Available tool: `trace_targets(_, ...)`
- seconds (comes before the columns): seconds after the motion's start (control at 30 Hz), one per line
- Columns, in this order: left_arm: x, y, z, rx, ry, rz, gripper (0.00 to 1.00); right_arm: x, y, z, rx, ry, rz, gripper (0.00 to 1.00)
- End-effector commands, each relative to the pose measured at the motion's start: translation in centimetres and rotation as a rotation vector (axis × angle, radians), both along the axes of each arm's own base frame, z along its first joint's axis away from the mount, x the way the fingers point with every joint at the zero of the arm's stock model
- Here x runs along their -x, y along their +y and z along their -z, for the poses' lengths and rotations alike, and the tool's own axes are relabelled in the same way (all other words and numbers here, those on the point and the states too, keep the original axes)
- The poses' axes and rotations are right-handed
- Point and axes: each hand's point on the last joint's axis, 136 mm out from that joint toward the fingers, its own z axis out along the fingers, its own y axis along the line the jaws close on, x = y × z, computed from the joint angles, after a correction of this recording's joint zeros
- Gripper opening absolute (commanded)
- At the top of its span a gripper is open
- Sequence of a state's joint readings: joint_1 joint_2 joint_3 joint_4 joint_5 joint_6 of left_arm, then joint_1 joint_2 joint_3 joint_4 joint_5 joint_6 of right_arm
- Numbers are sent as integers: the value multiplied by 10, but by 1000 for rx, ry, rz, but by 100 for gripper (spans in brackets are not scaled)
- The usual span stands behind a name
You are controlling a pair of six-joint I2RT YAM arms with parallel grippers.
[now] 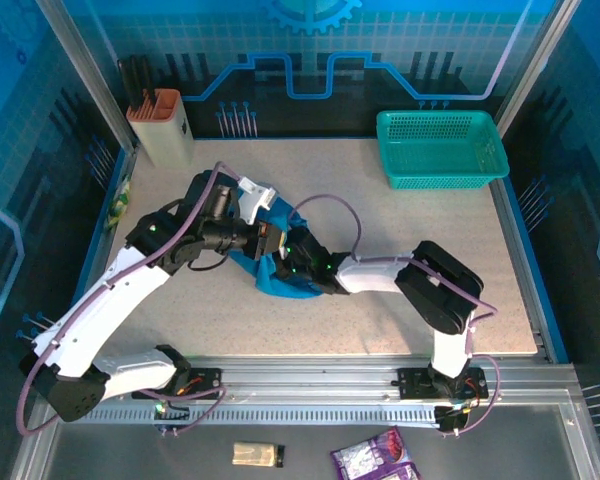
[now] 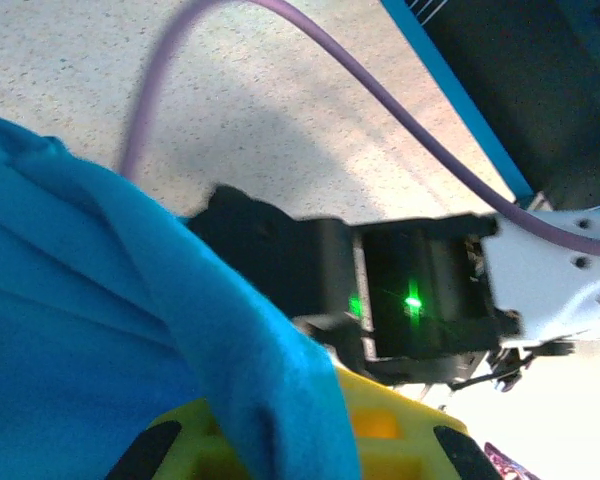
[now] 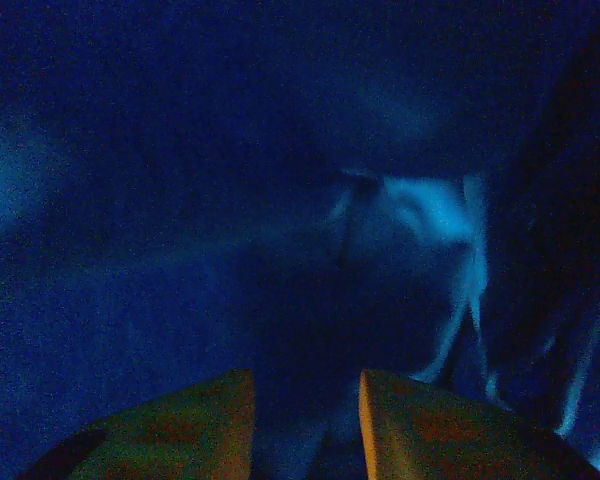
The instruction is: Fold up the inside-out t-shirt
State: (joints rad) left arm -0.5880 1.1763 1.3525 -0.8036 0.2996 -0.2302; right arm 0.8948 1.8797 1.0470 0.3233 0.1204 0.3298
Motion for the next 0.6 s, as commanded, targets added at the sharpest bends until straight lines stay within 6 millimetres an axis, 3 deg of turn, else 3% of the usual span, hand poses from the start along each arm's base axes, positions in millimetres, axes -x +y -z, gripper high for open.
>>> trace_targets(0.0,14,-5,-32,89,-30,65,0,-15,18,-1,-38,26,-60,41)
trace_targets(0.17,21,-7,-47,133,-40,87,0,-31,29,26,70,107,-54,53)
trace_targets(0.27,24,-8,-58,161,-55,92,0,-36,28,53,167,180,-29,68)
trace_targets(0.33,25,-7,-67,178,-71,89,0,-35,26,68,219,225,-21,73)
trace_targets(0.4,26,-5,-74,188,-91,82,0,-31,17,88,296,284,3,78)
trace_targets(0.57,23,6,-90,182,-154,27,0,-20,-21,109,448,352,77,75)
